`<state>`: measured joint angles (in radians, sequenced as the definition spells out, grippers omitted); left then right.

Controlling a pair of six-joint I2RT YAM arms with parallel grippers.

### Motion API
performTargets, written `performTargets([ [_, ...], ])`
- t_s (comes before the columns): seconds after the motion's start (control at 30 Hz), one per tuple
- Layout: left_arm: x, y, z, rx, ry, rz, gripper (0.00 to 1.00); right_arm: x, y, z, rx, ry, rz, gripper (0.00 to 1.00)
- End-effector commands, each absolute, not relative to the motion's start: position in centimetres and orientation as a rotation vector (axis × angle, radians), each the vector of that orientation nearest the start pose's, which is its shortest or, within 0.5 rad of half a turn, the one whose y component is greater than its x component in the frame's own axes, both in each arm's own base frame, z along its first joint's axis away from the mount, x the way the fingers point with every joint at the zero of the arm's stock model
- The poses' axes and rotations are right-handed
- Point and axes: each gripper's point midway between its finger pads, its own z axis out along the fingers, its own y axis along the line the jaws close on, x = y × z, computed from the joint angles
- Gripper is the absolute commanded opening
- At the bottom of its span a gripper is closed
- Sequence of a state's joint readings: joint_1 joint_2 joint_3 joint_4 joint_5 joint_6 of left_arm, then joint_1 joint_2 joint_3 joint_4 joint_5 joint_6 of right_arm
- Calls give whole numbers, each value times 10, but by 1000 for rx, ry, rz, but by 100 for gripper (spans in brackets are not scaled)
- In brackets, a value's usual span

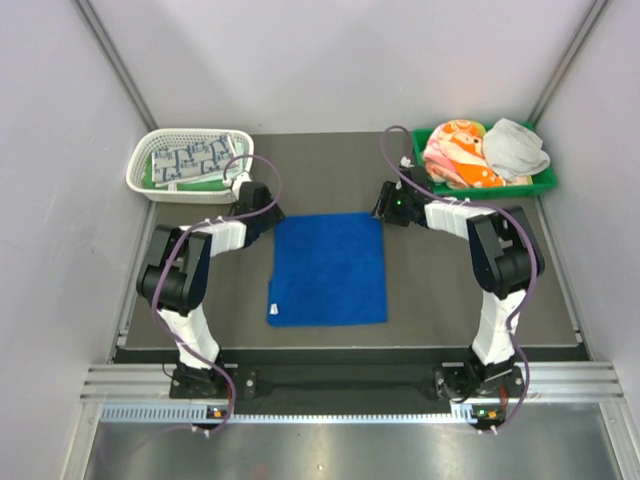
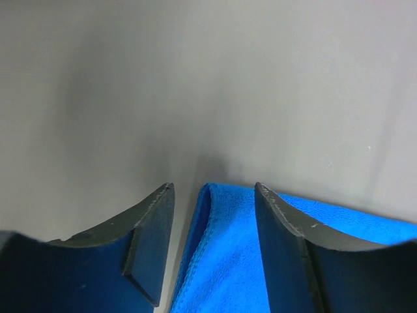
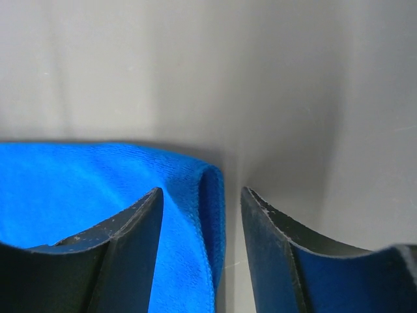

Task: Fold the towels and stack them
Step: Fold the towel

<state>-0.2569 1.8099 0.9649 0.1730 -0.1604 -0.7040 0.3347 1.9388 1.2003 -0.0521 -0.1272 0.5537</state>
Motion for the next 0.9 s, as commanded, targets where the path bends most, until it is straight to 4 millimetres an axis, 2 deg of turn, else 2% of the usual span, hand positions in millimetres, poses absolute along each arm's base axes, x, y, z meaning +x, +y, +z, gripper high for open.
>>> performTargets([
  [0.0, 466, -130, 53, -544, 2165, -417, 56, 463, 202, 55, 181, 2363, 588, 51],
  [0.2, 464, -132, 44, -569, 2203, -442, 52, 470, 203, 51, 179, 2370, 571, 50],
  [0.5, 458, -133, 27, -581, 2275, -439, 34, 465, 200, 37, 180, 2404, 546, 43],
  [0.63, 455, -134, 22, -581, 2295, -439, 31, 462, 200, 30, 180, 2417, 537, 41],
  [0.67, 455, -134, 20, -585, 2298, -436, 27, 460, 201, 27, 180, 2424, 537, 40],
  [0.87, 450, -129, 13, -585, 2324, -392, 23, 457, 200, 19, 173, 2439, 528, 30],
])
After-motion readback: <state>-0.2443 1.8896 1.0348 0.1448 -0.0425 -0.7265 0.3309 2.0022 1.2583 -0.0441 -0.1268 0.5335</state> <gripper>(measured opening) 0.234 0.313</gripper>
